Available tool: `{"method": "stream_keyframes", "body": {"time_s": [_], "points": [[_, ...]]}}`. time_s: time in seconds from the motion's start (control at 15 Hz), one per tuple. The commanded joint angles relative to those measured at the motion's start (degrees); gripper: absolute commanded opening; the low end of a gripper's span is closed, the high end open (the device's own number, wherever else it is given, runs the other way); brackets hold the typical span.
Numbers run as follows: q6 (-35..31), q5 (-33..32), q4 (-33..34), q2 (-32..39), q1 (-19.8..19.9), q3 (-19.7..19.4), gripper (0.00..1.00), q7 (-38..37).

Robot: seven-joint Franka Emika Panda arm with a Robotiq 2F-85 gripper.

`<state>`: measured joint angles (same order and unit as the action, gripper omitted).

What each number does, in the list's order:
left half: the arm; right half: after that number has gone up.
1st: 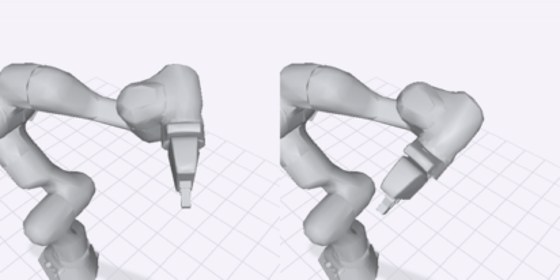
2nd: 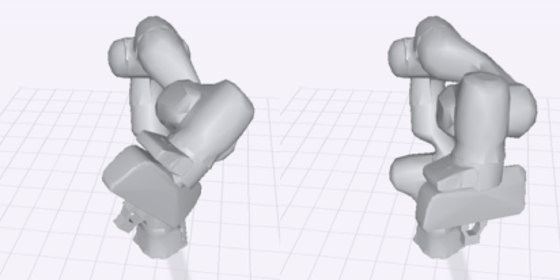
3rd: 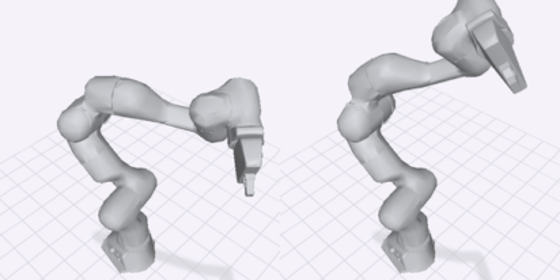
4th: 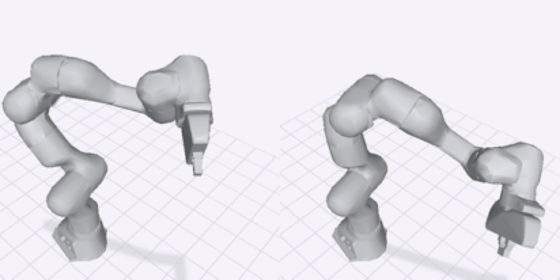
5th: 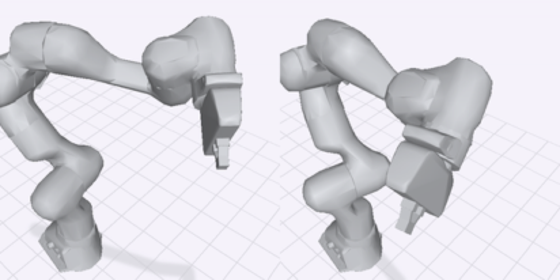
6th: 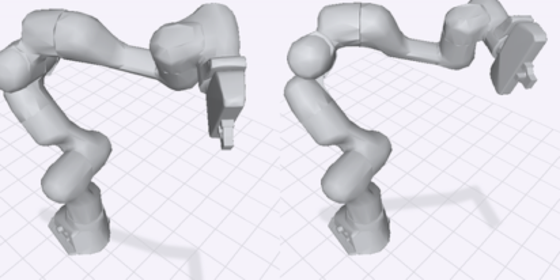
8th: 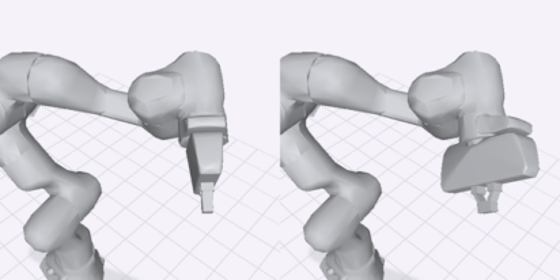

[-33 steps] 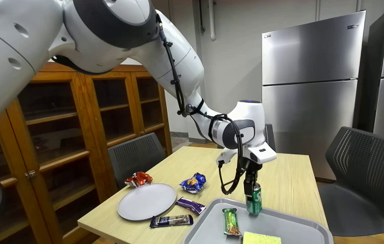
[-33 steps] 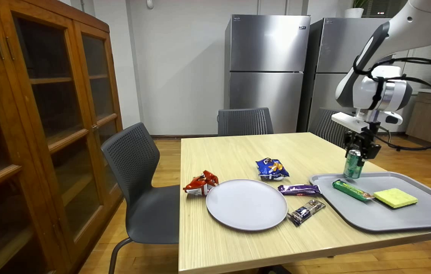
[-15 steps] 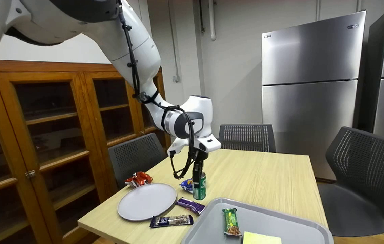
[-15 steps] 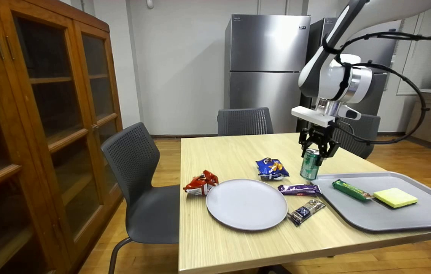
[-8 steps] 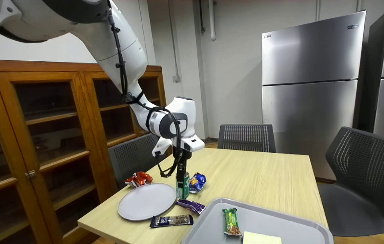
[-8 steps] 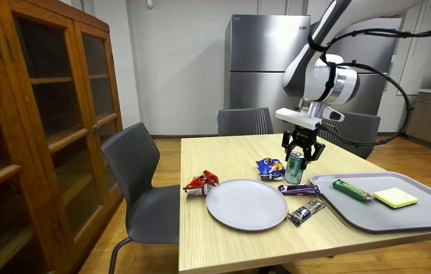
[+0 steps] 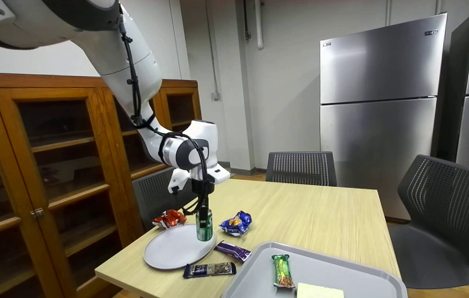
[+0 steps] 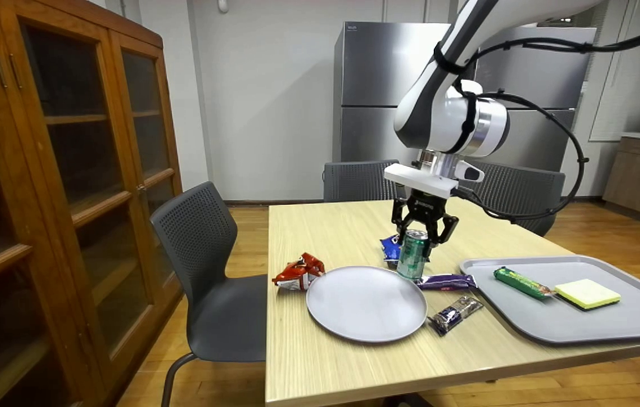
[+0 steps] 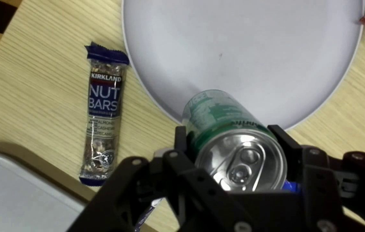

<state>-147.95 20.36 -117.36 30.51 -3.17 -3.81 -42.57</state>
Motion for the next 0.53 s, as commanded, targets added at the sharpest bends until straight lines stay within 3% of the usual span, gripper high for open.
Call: {"method": "stream_keyframes", "body": {"time_s": [0.0,0.47], "points": [[-1.58,-1.22,-2.6,-3.01,-1.28,1.23,0.39,1.66],[-2.75,-3.29,-1.99,-1.75,-4.98,2.21,0.39,2.0]]}}
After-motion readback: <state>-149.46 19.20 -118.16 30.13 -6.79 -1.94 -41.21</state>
